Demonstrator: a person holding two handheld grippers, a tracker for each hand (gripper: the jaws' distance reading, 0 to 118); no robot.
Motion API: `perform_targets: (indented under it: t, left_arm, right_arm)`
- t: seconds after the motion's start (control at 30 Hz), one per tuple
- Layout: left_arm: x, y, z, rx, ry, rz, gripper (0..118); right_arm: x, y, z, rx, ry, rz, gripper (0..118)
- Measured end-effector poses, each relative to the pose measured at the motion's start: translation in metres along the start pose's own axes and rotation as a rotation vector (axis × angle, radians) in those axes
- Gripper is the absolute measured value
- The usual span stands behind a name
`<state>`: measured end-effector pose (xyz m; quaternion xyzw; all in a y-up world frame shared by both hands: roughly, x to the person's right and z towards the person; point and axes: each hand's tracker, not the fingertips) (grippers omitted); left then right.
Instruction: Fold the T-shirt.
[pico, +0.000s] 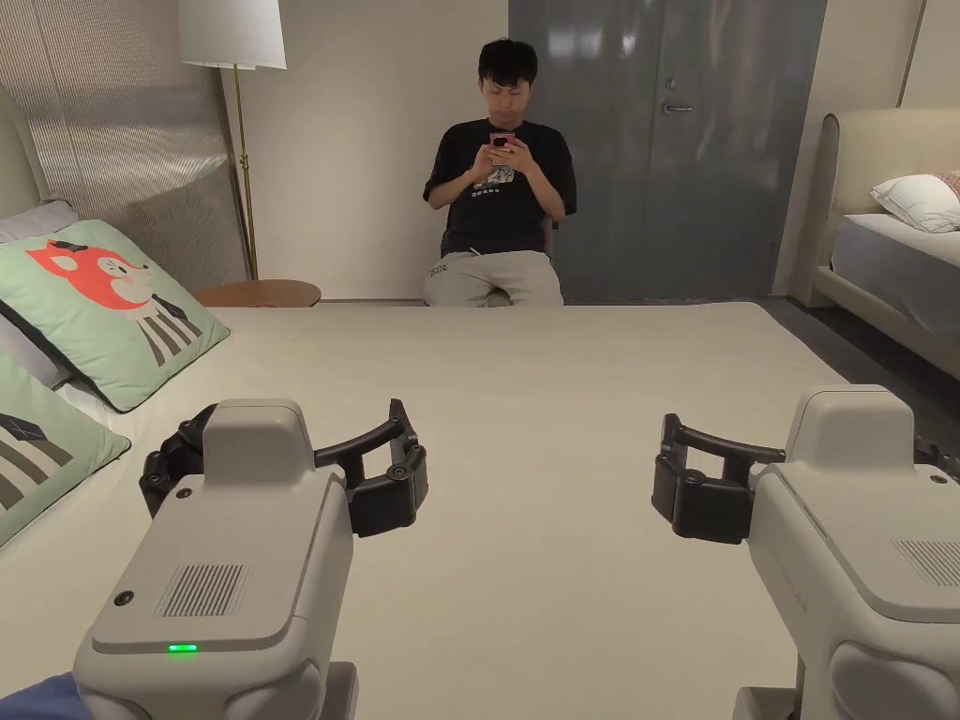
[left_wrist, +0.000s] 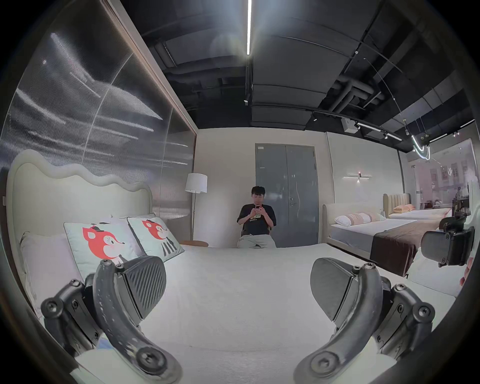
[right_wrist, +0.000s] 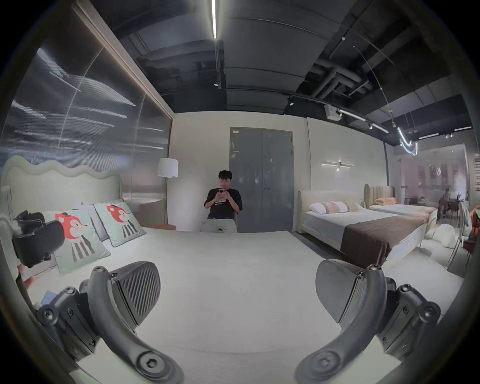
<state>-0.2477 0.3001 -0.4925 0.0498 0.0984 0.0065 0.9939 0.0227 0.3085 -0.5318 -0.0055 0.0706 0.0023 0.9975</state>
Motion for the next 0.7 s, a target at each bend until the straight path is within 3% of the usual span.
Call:
perform_targets:
  t: [0.3, 0.7]
  left_arm:
    - [-0.0016, 0.0038, 0.0043, 0.005, 0.000, 0.010, 111]
    - [-0.0007, 0.0036, 0.0068, -0.003, -0.009, 0.010, 111]
  right_arm:
    - [0.0025, -0.0038, -0.0022, 0.009, -0.043, 0.046, 118]
    - [0.0037, -0.0043, -0.0032, -0.001, -0.095, 0.040, 118]
